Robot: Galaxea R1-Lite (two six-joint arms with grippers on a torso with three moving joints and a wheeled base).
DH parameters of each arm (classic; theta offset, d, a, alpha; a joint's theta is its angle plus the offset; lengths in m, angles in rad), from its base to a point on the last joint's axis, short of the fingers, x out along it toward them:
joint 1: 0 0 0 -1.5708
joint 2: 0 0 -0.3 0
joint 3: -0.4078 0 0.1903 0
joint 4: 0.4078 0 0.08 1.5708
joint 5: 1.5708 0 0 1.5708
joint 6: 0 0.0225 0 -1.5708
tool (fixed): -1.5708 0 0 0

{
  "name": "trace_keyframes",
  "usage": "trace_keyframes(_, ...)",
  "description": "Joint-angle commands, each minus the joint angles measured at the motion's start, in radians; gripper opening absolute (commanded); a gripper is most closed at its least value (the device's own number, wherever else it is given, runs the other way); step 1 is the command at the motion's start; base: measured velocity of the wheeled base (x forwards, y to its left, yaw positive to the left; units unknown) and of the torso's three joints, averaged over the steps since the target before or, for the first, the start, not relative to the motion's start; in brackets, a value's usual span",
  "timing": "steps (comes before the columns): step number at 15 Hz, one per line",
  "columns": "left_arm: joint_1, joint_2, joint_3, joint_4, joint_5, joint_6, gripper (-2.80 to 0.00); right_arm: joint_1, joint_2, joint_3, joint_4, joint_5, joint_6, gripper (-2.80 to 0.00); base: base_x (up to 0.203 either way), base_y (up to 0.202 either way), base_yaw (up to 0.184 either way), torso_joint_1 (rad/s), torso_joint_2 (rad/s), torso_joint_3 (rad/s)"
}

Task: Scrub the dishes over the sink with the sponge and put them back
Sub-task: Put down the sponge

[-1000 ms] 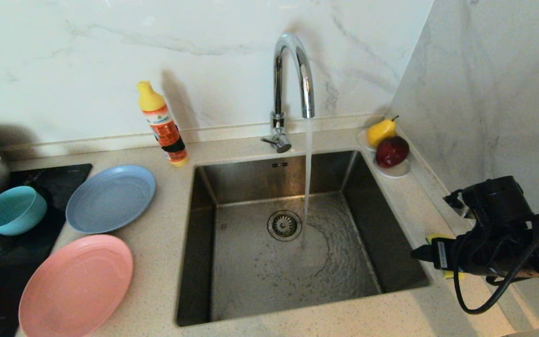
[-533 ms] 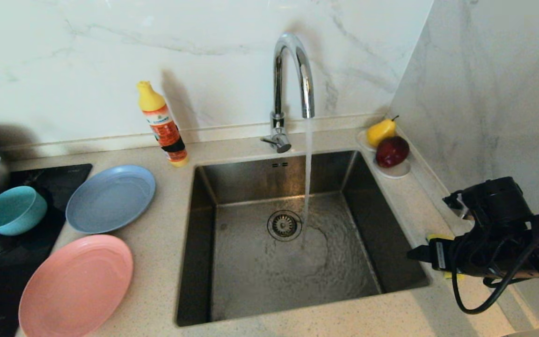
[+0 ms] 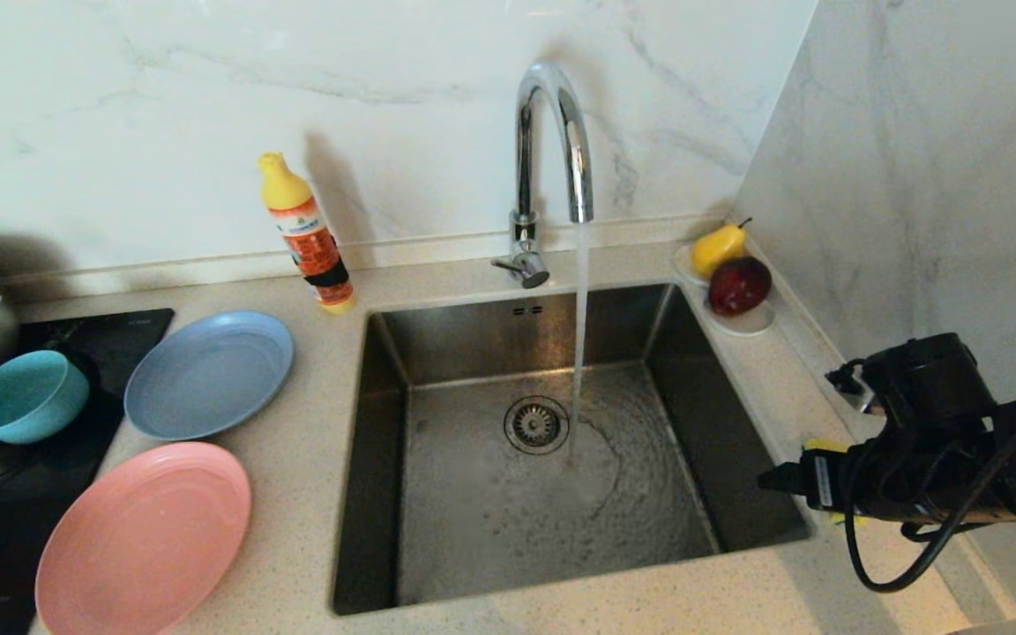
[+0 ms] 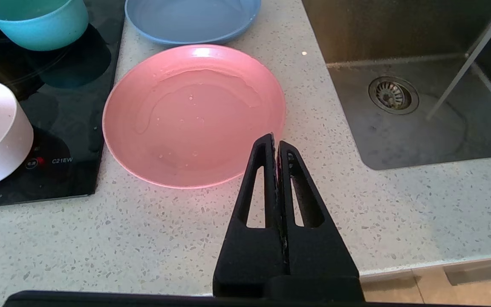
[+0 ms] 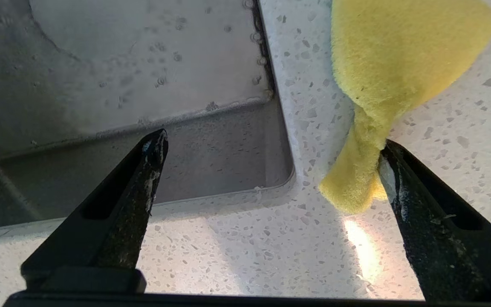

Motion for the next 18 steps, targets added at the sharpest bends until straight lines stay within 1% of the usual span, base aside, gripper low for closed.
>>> trace_keyframes(1,0.0,0.001,0.012,0.0,0.0,0.0,-2.8,0.005,-0.003,-0.002,0.0,0.0,0.001,0.0,0.0,0.0,0.0,0.0,0.0,0.0)
trace_keyframes(7,0.0,0.001,0.012,0.0,0.0,0.0,-2.8,0.018,-0.013,-0.002,-0.003,-0.01,0.004,0.0,0.0,0.0,0.0,0.0,0.0,0.0)
trace_keyframes(10,0.0,0.001,0.012,0.0,0.0,0.0,-2.8,0.018,-0.052,-0.002,-0.002,-0.018,-0.006,0.0,0.0,0.0,0.0,0.0,0.0,0.0)
trace_keyframes(14,0.0,0.001,0.012,0.0,0.0,0.0,-2.8,0.018,-0.095,-0.002,-0.003,-0.079,-0.01,0.0,0.0,0.0,0.0,0.0,0.0,0.0)
trace_keyframes(16,0.0,0.001,0.012,0.0,0.0,0.0,-2.8,0.019,-0.156,-0.003,-0.002,-0.104,-0.039,0.0,0.0,0.0,0.0,0.0,0.0,0.0)
trace_keyframes(17,0.0,0.001,0.012,0.0,0.0,0.0,-2.8,0.022,-0.197,0.001,0.0,-0.116,-0.076,0.0,0.0,0.0,0.0,0.0,0.0,0.0)
trace_keyframes(18,0.0,0.001,0.012,0.0,0.0,0.0,-2.8,0.027,-0.231,0.007,0.0,-0.126,-0.115,-1.85,0.0,0.0,0.0,0.0,0.0,0.0)
